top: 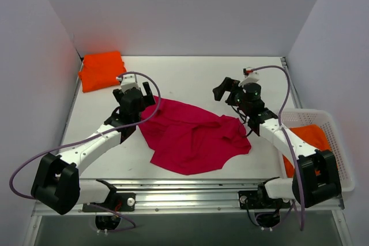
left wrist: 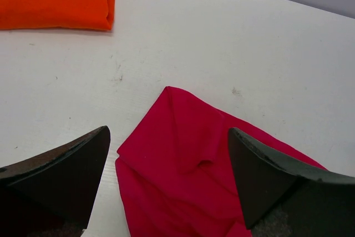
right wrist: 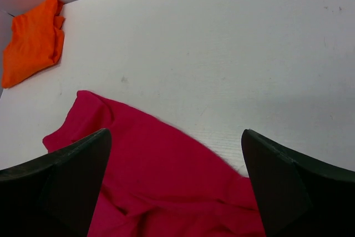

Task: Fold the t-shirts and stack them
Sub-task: Flatten the tshirt out

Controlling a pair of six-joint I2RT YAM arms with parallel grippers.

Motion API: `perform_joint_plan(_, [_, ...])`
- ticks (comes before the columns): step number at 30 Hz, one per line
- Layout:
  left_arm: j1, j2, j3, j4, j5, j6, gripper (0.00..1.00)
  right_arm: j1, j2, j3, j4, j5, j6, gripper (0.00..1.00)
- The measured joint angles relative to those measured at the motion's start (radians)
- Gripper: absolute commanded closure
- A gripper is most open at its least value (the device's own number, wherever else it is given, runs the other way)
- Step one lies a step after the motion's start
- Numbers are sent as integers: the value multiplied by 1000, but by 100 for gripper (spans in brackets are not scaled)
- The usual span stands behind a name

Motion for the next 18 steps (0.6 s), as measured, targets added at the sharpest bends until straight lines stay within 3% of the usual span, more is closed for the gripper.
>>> perform_joint_plan(3, [2, 0, 0, 3, -2, 8, 4, 50, -73, 10, -60, 118, -30, 0])
perform_joint_plan(9, [4, 0, -2, 6, -2, 14, 4, 340, -192, 117, -112, 489, -129, 0])
perform_joint_plan(13, [6, 0, -13, 20, -2, 14, 5, 239, -170, 103, -71, 423, -126, 0])
perform_joint_plan(15, [9, 9, -16, 32, -1, 13, 5, 169, -94, 105, -76, 343, -96, 0])
perform_joint_plan(18, [11, 46, -15, 40, 8, 6, 4, 142, 37, 106, -142, 345, -54, 0])
